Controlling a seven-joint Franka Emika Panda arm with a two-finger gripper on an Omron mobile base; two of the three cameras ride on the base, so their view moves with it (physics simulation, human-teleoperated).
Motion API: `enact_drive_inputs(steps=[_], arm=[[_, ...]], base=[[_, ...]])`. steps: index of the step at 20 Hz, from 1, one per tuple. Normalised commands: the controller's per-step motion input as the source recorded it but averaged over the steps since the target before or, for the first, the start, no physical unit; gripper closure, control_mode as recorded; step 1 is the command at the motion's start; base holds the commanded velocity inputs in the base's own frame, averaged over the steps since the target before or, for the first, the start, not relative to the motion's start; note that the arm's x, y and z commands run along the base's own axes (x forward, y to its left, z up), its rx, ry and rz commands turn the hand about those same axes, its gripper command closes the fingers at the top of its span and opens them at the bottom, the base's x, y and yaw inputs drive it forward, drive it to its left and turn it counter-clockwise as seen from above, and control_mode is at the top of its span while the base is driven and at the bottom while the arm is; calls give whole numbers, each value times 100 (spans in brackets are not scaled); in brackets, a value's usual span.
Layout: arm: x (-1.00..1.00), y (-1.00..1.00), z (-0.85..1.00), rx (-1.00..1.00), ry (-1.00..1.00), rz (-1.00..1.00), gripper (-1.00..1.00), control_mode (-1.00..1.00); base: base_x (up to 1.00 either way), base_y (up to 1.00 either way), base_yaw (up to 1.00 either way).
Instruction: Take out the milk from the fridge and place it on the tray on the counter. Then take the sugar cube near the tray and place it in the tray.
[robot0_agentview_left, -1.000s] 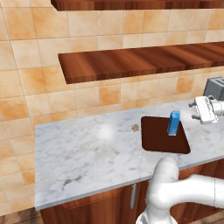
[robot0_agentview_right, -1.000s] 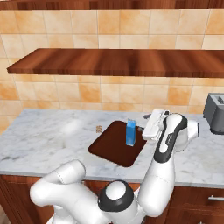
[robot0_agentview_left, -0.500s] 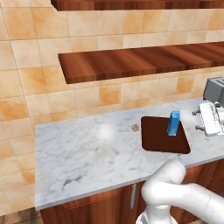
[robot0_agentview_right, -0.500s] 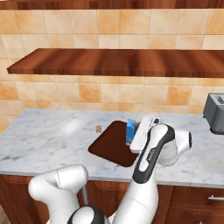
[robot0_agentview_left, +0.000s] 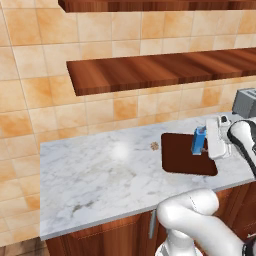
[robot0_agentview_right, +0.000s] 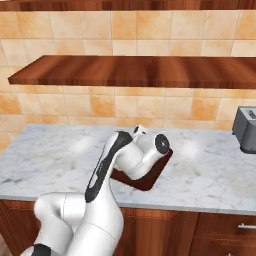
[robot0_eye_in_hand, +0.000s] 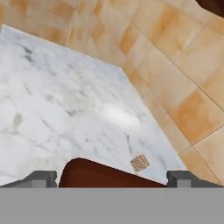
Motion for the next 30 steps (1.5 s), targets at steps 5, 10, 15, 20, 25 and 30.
enact_drive_inputs(steps=[5,10,15,20,25,30], arm=[[-2,92,0,-50,15,-11,-100,-100],[8,99,5,-41,1,-17,-100,-100],[21,94,0,-37,-3,-21,-100,-100],[28,69,14,-28,12,-27,-100,-100],[14,26,1,-15,33,-19,-100,-100],[8,0,14,-1,18,-6,-100,-100]], base=[[0,0,0],[0,0,0],[0,0,0],[0,0,0],[0,0,0],[0,0,0]])
